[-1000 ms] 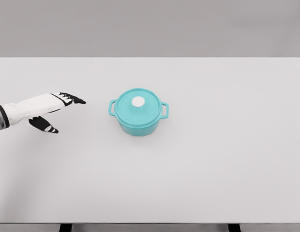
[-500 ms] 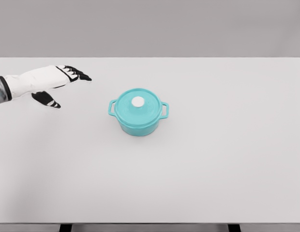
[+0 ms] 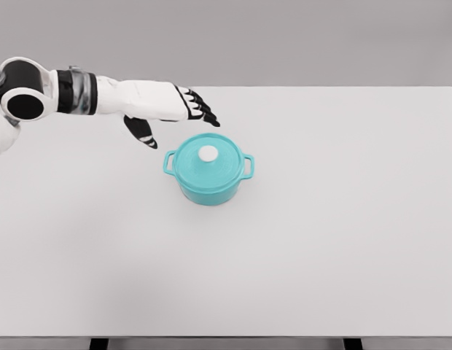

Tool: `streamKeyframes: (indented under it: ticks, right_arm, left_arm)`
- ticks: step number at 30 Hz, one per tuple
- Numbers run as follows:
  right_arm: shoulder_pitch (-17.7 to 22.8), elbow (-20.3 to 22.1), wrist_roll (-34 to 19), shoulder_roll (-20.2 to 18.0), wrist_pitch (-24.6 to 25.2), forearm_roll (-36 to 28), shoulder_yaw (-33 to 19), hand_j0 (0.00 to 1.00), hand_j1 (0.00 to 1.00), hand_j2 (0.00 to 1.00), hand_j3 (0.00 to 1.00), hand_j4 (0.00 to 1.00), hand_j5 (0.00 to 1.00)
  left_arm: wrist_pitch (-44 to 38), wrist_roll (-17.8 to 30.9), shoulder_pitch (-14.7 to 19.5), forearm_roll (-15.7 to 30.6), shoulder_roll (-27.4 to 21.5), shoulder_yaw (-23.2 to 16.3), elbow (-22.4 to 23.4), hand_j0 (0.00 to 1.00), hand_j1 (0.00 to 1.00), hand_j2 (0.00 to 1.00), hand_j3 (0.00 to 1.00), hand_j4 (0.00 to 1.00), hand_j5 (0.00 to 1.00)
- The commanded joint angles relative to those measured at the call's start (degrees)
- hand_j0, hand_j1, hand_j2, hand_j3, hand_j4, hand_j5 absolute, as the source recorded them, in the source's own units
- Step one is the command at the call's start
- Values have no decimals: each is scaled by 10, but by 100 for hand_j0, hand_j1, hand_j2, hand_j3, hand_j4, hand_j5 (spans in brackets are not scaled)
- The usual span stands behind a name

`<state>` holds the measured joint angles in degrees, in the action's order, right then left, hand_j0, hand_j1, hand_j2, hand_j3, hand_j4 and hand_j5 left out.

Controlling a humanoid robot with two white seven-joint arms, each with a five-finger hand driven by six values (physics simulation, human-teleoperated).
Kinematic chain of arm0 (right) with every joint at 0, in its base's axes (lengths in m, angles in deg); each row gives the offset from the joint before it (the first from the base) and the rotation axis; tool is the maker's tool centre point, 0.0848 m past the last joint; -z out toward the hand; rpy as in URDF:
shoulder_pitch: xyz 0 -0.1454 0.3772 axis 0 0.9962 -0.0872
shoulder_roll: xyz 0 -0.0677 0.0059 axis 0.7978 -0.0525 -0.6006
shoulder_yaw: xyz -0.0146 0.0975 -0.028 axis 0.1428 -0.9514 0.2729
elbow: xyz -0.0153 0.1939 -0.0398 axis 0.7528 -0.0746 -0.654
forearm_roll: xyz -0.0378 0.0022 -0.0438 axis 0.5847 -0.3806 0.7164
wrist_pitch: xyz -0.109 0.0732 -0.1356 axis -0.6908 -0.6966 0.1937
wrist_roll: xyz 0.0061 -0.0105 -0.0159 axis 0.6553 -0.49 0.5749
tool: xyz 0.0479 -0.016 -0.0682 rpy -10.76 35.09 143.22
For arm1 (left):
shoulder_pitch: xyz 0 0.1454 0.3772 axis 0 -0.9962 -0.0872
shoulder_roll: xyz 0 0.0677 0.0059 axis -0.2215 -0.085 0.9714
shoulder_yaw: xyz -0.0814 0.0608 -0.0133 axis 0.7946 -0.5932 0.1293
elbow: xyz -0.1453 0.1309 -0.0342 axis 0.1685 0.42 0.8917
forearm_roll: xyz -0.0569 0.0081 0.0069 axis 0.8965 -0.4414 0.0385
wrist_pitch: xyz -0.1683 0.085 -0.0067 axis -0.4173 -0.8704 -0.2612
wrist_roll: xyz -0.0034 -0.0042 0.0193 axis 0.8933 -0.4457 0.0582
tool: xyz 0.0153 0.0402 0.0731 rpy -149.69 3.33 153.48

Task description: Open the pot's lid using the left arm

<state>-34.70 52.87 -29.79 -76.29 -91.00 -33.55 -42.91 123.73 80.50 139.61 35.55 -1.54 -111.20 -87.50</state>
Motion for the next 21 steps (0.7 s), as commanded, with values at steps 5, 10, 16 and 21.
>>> streamKeyframes:
  ticks: [5, 10, 16, 21]
  right_arm:
    - [-1, 0, 0, 0, 0, 0, 0, 100, 100, 100, 100, 100, 100]
    - [0, 0, 0, 0, 0, 0, 0, 100, 100, 100, 100, 100, 100]
    - [0, 0, 0, 0, 0, 0, 0, 100, 100, 100, 100, 100, 100]
    - [0, 1, 0, 0, 0, 0, 0, 100, 100, 100, 100, 100, 100]
  left_arm:
    - [1, 0, 9, 2, 26, -31, 0, 100, 100, 100, 100, 100, 100]
    - [1, 0, 18, -33, 59, -52, 13, 100, 100, 100, 100, 100, 100]
    - [1, 0, 17, -43, 73, -58, 35, 100, 100, 100, 100, 100, 100]
    - [1, 0, 16, -44, 75, -58, 39, 92, 92, 92, 92, 92, 92]
